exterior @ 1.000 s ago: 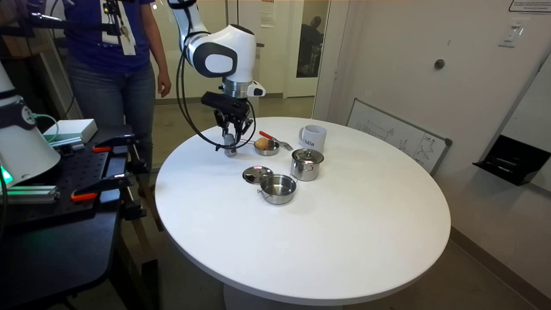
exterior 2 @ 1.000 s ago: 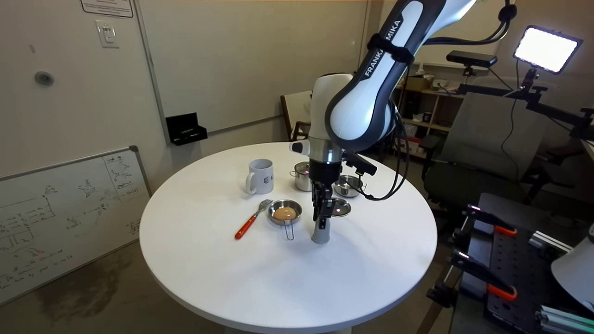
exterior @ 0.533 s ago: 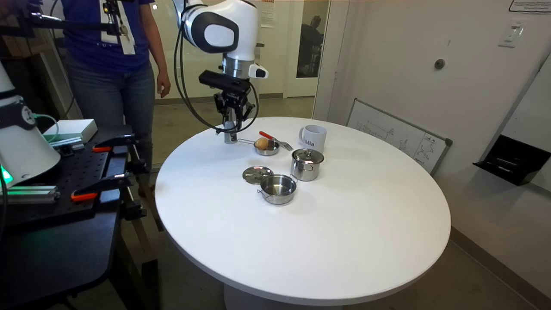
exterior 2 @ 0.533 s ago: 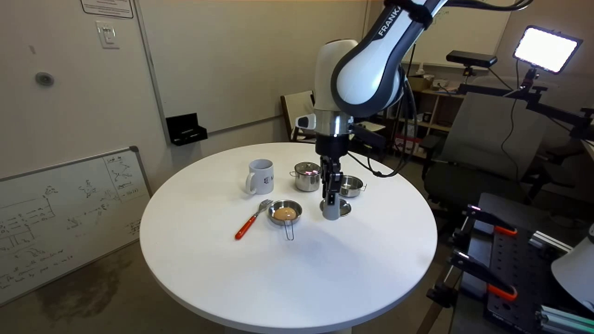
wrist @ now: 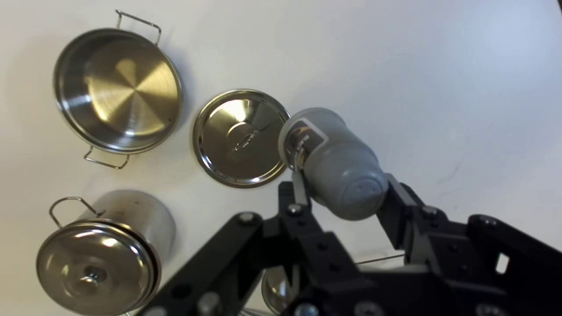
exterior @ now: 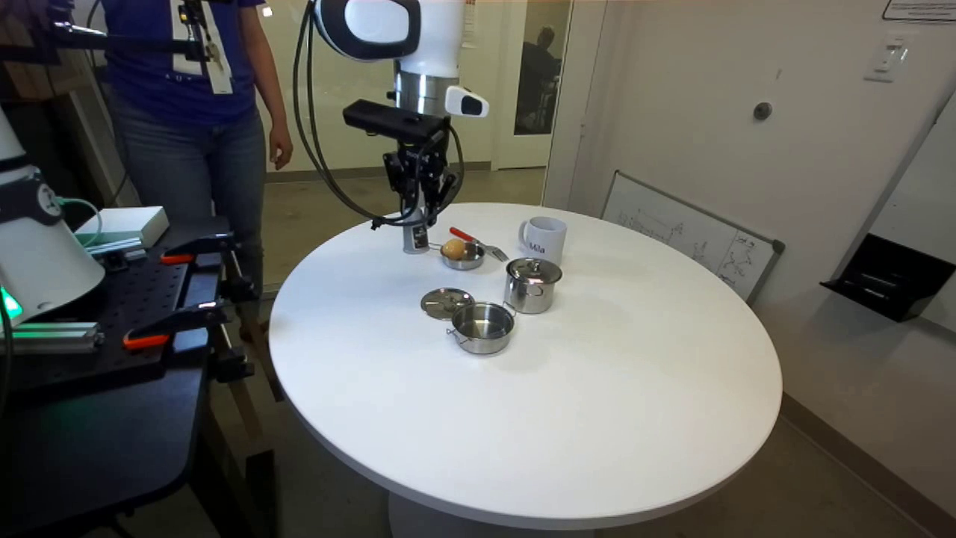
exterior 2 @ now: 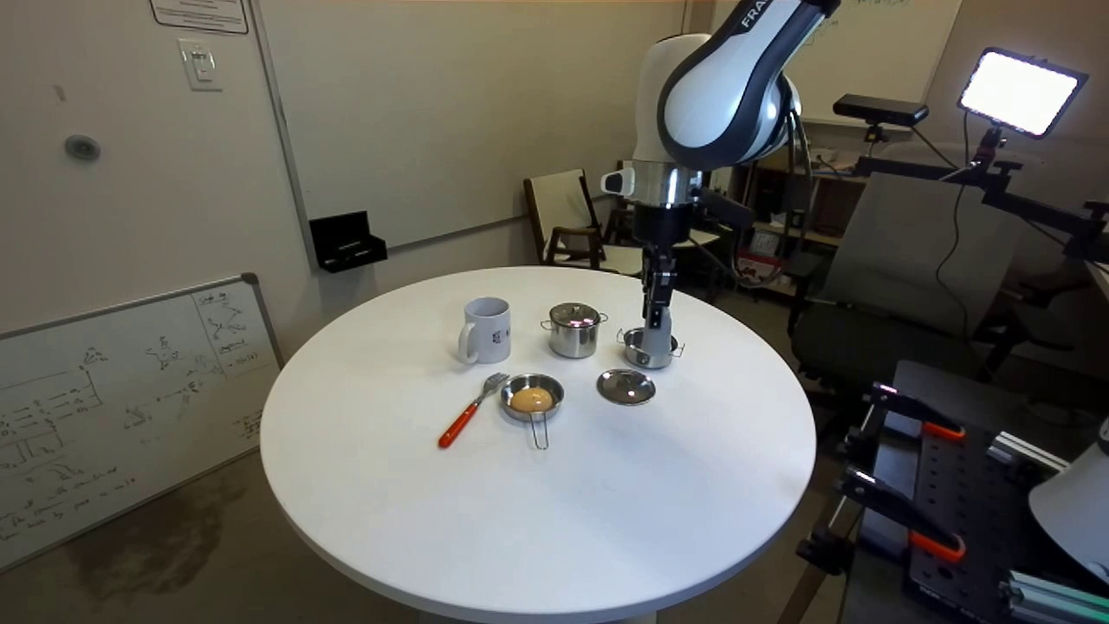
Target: Pick the salt shaker and put it in the uncovered pot
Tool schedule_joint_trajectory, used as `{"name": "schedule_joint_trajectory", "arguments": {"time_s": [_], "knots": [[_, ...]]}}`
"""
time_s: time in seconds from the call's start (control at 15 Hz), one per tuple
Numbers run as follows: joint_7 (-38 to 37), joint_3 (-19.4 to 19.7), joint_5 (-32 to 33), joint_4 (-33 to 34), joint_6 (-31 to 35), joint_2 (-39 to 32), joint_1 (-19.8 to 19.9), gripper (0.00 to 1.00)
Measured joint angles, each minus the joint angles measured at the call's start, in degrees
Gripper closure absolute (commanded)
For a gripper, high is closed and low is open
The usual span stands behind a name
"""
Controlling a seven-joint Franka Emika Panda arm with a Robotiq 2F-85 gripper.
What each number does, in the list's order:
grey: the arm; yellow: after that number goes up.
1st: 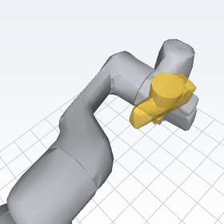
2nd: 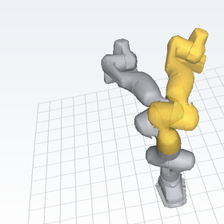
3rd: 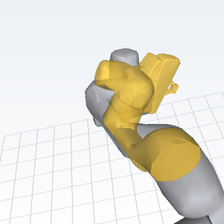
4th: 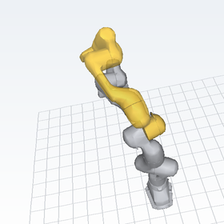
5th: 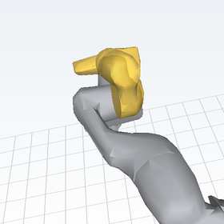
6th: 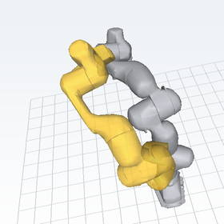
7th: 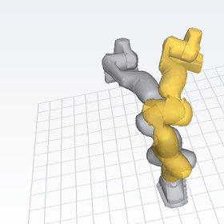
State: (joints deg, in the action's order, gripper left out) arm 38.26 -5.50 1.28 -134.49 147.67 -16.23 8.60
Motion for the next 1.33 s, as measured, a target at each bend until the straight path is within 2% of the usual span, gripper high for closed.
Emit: {"name": "schedule_joint_trajectory", "arguments": {"time_s": [0.13, 0.2, 0.47, 0.73, 1.0, 1.33], "knots": [[0.0, 0.1, 0.0, -0.3, -0.1, 0.4, 0.0, 0.59], [0.0, 0.0, 0.0, -0.4, -0.1, 0.4, -0.1, 0.84], [0.0, 0.4, -0.5, -0.2, 0.2, -0.2, -0.1, 0.84], [-0.9, 3.9, -0.3, 1.8, 2.8, -3.1, 0.6, 0.84], [-1.4, 6.0, -0.3, 5.1, 7.7, -7.3, 3.3, 0.84], [-4.3, 6.4, -0.4, 9.4, 13.7, -12.8, 6.1, 0.84]]}}
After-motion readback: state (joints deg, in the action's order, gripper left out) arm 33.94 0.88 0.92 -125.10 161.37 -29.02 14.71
